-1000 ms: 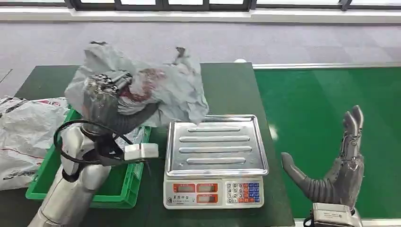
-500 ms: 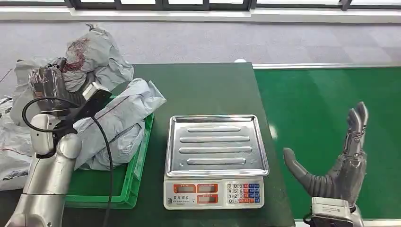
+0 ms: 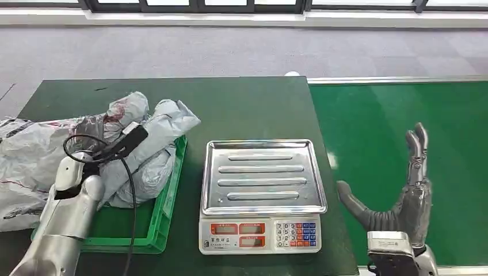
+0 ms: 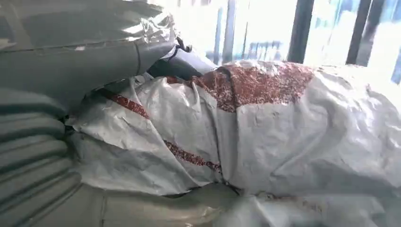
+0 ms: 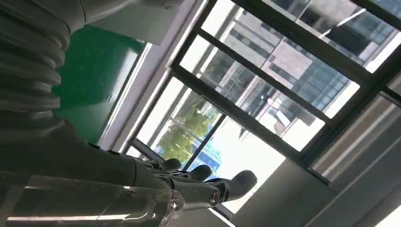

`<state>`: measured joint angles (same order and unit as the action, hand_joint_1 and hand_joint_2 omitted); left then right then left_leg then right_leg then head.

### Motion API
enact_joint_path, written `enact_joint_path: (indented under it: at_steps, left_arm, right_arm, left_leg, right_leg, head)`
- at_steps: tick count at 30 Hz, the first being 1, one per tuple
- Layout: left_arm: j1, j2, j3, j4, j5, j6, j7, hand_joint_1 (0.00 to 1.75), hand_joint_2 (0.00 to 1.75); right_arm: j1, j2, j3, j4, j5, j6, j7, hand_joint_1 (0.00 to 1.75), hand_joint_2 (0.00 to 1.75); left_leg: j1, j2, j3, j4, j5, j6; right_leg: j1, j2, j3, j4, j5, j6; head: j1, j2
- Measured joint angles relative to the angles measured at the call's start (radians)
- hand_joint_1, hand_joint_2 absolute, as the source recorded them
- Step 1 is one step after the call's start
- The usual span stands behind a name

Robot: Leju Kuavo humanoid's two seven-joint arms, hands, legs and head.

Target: Moved the parcel from conveyor to table for the left to box.

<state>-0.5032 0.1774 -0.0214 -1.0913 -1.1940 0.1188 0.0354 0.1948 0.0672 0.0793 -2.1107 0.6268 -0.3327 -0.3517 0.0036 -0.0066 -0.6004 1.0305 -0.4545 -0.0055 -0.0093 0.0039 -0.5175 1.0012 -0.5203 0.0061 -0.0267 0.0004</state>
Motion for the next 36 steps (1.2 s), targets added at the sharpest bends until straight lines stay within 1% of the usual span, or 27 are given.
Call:
enact_joint_path:
  at_steps: [3, 6, 7, 8, 11, 15, 16, 19, 25, 27, 28, 32, 34, 36]
  left_arm:
    - [-0.002, 0.011, 0.0, 0.044, -0.002, -0.047, 0.01, 1.75, 1.75]
    - [-0.007, 0.021, 0.0, 0.073, -0.002, -0.063, 0.013, 1.75, 1.75]
    - [-0.008, 0.022, 0.0, 0.078, -0.002, -0.068, 0.013, 0.4, 1.75]
    - [-0.008, 0.024, 0.0, 0.079, -0.001, -0.072, 0.013, 0.0, 1.75]
    - [0.002, 0.022, 0.0, 0.056, 0.037, -0.08, 0.003, 0.0, 1.75]
    - [0.053, 0.008, 0.0, -0.057, 0.102, -0.041, 0.006, 0.0, 1.75]
    - [0.063, 0.005, 0.0, -0.082, 0.113, -0.037, 0.01, 0.0, 0.0]
    - [0.102, -0.006, 0.005, -0.163, 0.18, 0.022, -0.016, 0.0, 0.0]
    - [0.228, -0.064, 0.023, -0.431, 0.528, 0.251, -0.162, 0.0, 0.0]
    - [0.275, -0.085, 0.024, -0.516, 0.627, 0.303, -0.219, 0.0, 0.0]
    - [0.294, -0.092, 0.024, -0.549, 0.674, 0.308, -0.244, 0.0, 0.0]
    - [0.369, -0.131, 0.017, -0.677, 0.899, 0.253, -0.373, 0.0, 0.0]
    - [0.392, -0.145, 0.006, -0.725, 0.926, 0.243, -0.398, 0.0, 0.0]
    - [0.409, -0.152, -0.007, -0.758, 0.984, 0.2, -0.41, 0.0, 0.0]
  right_arm:
    - [-0.003, -0.008, 0.0, 0.011, 0.002, 0.007, 0.001, 0.0, 1.75]
    - [-0.006, -0.013, 0.0, 0.018, 0.0, 0.01, 0.001, 0.0, 1.75]
    - [-0.007, -0.015, 0.0, 0.02, -0.002, 0.01, 0.002, 0.0, 1.75]
    - [-0.008, -0.016, 0.0, 0.022, -0.003, 0.01, 0.003, 0.0, 1.75]
    - [-0.014, -0.018, 0.0, 0.025, -0.007, 0.012, 0.013, 0.0, 1.75]
    - [-0.014, -0.02, 0.0, 0.025, -0.008, 0.012, 0.013, 0.0, 1.75]
    - [-0.015, -0.02, 0.0, 0.025, -0.008, 0.012, 0.013, 0.0, 1.75]
    - [-0.018, -0.024, 0.0, 0.025, -0.011, 0.006, 0.013, 0.0, 1.75]
    - [-0.007, -0.035, 0.0, 0.025, -0.031, -0.03, -0.012, 0.0, 1.75]
    - [0.0, -0.035, 0.0, 0.025, -0.029, -0.037, -0.019, 0.0, 1.75]
    - [-0.001, -0.035, 0.0, 0.025, -0.028, -0.041, -0.021, 0.0, 1.75]
    - [0.0, -0.035, 0.0, 0.025, -0.026, -0.049, -0.026, 0.0, 1.75]
    - [0.001, -0.035, 0.0, 0.025, -0.026, -0.05, -0.027, 0.0, 1.75]
    - [0.003, -0.035, 0.0, 0.025, -0.032, -0.045, -0.027, 0.0, 1.75]
  left_leg:
    - [0.0, -0.001, 0.0, 0.0, 0.0, 0.0]
    - [0.0, 0.0, 0.0, 0.0, 0.0, 0.0]
    - [0.0, 0.0, 0.0, 0.0, 0.0, 0.0]
    - [0.0, 0.0, 0.0, 0.0, 0.0, 0.0]
    - [0.0, 0.0, 0.001, 0.0, 0.0, 0.0]
    - [0.0, -0.001, 0.0, 0.0, 0.0, 0.0]
    - [0.0, -0.001, 0.0, 0.0, 0.0, 0.0]
    - [0.0, 0.0, 0.0, 0.0, 0.0, 0.0]
    - [-0.001, 0.001, 0.0, 0.0, -0.003, 0.0]
    - [-0.001, 0.001, 0.0, 0.0, -0.003, 0.0]
    - [-0.001, 0.001, 0.0, 0.0, -0.003, 0.0]
    - [0.0, 0.0, 0.0, 0.0, -0.003, 0.0]
    - [0.0, 0.0, 0.0, 0.0, -0.003, 0.0]
    - [0.0, 0.0, 0.0, 0.0, -0.003, 0.0]
  right_leg:
    - [0.0, 0.0, 0.0, 0.0, 0.0, 0.0]
    - [0.0, 0.0, 0.0, 0.0, 0.0, 0.0]
    - [0.0, 0.0, 0.0, 0.0, 0.0, 0.0]
    - [0.0, 0.0, 0.0, 0.0, 0.0, 0.0]
    - [0.0, 0.0, 0.0, 0.0, 0.0, 0.0]
    - [0.0, -0.001, 0.0, 0.0, 0.0, 0.0]
    - [0.0, -0.001, 0.0, 0.0, 0.0, 0.0]
    - [0.0, 0.0, 0.0, 0.0, 0.0, 0.0]
    - [0.0, 0.0, 0.0, -0.001, 0.0, 0.0]
    - [-0.001, 0.001, -0.001, -0.001, -0.001, 0.0]
    - [0.0, 0.001, -0.001, -0.001, -0.001, 0.0]
    - [0.0, 0.0, -0.001, -0.002, -0.002, 0.0]
    - [0.0, 0.0, -0.001, -0.002, -0.002, 0.0]
    - [0.0, 0.0, -0.001, -0.002, -0.002, 0.0]
  head:
    - [0.0, 0.0]
    - [0.0, 0.0]
    - [0.0, 0.0]
    - [0.0, 0.0]
    - [0.0, 0.0]
    - [0.0, 0.0]
    - [0.0, 0.0]
    - [0.0, 0.0]
    - [0.0, 0.0]
    - [0.0, 0.0]
    - [0.0, 0.0]
    - [0.0, 0.0]
    - [0.0, 0.0]
    - [0.0, 0.0]
